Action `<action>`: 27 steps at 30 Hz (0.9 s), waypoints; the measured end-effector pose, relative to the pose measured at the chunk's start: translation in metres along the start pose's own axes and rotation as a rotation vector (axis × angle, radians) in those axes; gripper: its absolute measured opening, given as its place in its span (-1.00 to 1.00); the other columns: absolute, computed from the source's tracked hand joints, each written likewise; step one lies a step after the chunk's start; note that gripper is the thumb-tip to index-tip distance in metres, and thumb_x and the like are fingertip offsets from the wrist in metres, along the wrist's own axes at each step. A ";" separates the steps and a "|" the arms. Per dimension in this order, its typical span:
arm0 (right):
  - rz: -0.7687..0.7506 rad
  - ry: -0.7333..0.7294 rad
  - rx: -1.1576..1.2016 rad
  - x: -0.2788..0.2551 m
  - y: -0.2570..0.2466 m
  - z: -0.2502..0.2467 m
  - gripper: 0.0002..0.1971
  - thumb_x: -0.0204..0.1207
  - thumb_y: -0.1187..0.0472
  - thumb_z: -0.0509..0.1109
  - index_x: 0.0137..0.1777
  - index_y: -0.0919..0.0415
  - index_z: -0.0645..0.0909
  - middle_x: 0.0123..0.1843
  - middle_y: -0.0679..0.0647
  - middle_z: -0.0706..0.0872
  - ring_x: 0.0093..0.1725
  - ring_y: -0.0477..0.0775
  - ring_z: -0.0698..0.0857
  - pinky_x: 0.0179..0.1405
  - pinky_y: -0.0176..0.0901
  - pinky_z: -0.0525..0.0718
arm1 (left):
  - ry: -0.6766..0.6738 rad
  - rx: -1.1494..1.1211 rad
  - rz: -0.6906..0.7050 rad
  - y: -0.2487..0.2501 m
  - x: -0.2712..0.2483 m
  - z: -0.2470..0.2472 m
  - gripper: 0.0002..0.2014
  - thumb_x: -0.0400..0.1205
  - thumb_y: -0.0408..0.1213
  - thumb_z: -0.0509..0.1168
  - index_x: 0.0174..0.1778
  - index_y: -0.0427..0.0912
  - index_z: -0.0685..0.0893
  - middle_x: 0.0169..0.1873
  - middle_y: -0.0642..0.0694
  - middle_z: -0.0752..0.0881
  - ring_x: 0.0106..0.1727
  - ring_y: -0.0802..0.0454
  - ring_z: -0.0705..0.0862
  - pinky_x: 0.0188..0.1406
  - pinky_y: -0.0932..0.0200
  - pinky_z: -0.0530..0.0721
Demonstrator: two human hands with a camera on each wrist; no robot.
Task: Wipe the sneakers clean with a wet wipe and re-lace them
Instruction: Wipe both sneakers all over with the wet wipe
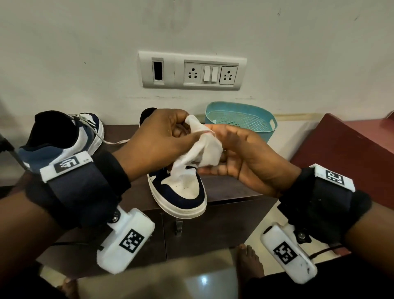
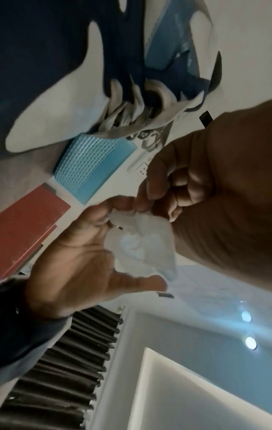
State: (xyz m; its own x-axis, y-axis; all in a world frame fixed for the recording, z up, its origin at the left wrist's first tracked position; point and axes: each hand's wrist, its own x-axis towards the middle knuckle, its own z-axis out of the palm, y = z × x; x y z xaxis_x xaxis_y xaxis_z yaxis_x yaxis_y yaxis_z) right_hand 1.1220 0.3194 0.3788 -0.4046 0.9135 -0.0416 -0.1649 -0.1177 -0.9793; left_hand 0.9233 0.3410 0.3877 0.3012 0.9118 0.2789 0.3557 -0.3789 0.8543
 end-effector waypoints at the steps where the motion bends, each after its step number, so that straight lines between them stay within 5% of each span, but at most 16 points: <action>1: 0.053 -0.023 0.064 0.000 -0.002 -0.001 -0.24 0.49 -0.22 0.36 0.52 0.35 0.53 0.43 0.40 0.68 0.40 0.40 0.70 0.32 0.41 0.70 | 0.006 0.040 0.014 -0.001 0.000 0.001 -0.78 0.54 0.02 0.52 -0.15 -0.06 0.77 -0.55 0.07 0.69 -0.51 0.24 0.59 -0.47 0.29 0.54; 3: 0.133 -0.071 0.159 0.001 -0.002 -0.003 -0.13 0.47 -0.36 0.26 0.55 0.36 0.51 0.45 0.40 0.66 0.45 0.42 0.66 0.41 0.51 0.58 | -0.006 0.098 0.030 -0.003 0.000 0.002 -0.73 0.49 0.09 0.55 -0.18 -0.04 0.74 -0.56 0.12 0.67 -0.53 0.27 0.57 -0.50 0.31 0.51; 5: 0.132 -0.067 0.104 0.001 0.001 -0.003 -0.34 0.54 -0.12 0.35 0.48 0.38 0.56 0.39 0.37 0.71 0.37 0.36 0.73 0.34 0.42 0.67 | -0.023 0.109 0.044 -0.003 0.000 0.004 -0.71 0.51 0.09 0.52 -0.17 -0.05 0.72 -0.58 0.13 0.64 -0.56 0.29 0.53 -0.52 0.31 0.48; 8: 0.113 0.025 0.045 0.005 0.006 -0.007 -0.52 0.45 0.34 0.49 0.37 0.47 0.58 0.25 0.37 0.76 0.15 0.25 0.80 -0.06 -0.01 0.88 | -0.030 0.039 0.025 -0.001 0.002 0.003 -0.64 0.55 0.14 0.42 -0.07 -0.13 0.71 -0.54 -0.02 0.71 -0.59 0.15 0.60 -0.59 0.20 0.53; 11: 0.066 0.213 0.003 0.012 0.003 -0.028 -0.55 0.41 0.36 0.55 0.28 0.54 0.62 0.17 0.40 0.80 0.03 0.20 0.80 -0.25 -0.10 0.85 | 0.027 0.049 0.031 0.000 0.008 -0.010 -0.67 0.63 0.14 0.37 -0.01 -0.08 0.69 -0.41 -0.06 0.79 -0.53 0.03 0.70 -0.55 0.10 0.65; 15: -0.017 0.540 -0.152 0.015 -0.006 -0.064 -0.88 0.46 0.40 0.58 -0.10 0.30 0.69 -0.04 0.27 0.84 -0.11 0.17 0.80 -0.17 -0.05 0.84 | -0.053 0.522 0.287 -0.017 0.013 -0.025 -0.82 0.61 0.14 0.40 -0.03 0.15 0.73 -0.21 0.15 0.76 -0.17 0.16 0.69 -0.10 -0.07 0.71; 18: 0.030 0.561 -0.149 0.012 -0.009 -0.073 -0.87 0.49 0.43 0.56 -0.04 0.34 0.68 -0.03 0.33 0.82 -0.22 0.13 0.82 -0.29 -0.06 0.87 | -0.292 1.008 0.351 -0.032 0.016 -0.018 -0.52 0.50 0.45 0.13 0.13 0.29 0.73 0.18 0.14 0.63 0.20 0.04 0.52 0.18 -0.10 0.57; 20: 0.060 0.517 -0.177 0.011 -0.008 -0.073 -0.85 0.50 0.43 0.55 0.03 0.39 0.70 -0.05 0.33 0.84 -0.27 0.10 0.84 -0.35 -0.11 0.84 | -0.362 1.153 0.283 -0.036 0.017 -0.012 -0.49 0.47 0.45 0.18 0.21 0.33 0.73 0.36 0.11 0.54 0.34 -0.05 0.41 0.27 -0.08 0.49; 23: 0.073 0.453 -0.226 0.013 -0.005 -0.069 -0.79 0.51 0.41 0.54 0.12 0.44 0.73 -0.03 0.32 0.86 -0.22 0.12 0.84 -0.23 -0.08 0.87 | -0.286 1.073 0.339 -0.033 0.020 -0.010 -0.76 0.56 0.19 0.39 0.07 0.27 0.81 0.39 0.11 0.56 0.36 -0.05 0.42 0.25 -0.05 0.45; 27: 0.144 0.367 -0.163 0.015 -0.004 -0.061 -0.86 0.54 0.29 0.55 -0.01 0.38 0.77 -0.04 0.31 0.87 -0.21 0.13 0.85 -0.26 -0.07 0.87 | -0.160 0.724 0.255 -0.021 0.016 -0.023 -0.78 0.58 0.11 0.23 -0.05 0.13 0.72 0.09 0.11 0.72 0.11 0.06 0.62 0.13 -0.12 0.62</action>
State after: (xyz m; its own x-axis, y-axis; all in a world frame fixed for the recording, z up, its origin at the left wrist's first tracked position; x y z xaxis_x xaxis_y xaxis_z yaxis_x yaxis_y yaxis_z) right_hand 1.1714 0.3574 0.3698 -0.0615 0.9737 -0.2191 0.0263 -0.2179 -0.9756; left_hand 0.9002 0.3670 0.3843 0.5555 0.7697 0.3145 0.7301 -0.6326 0.2585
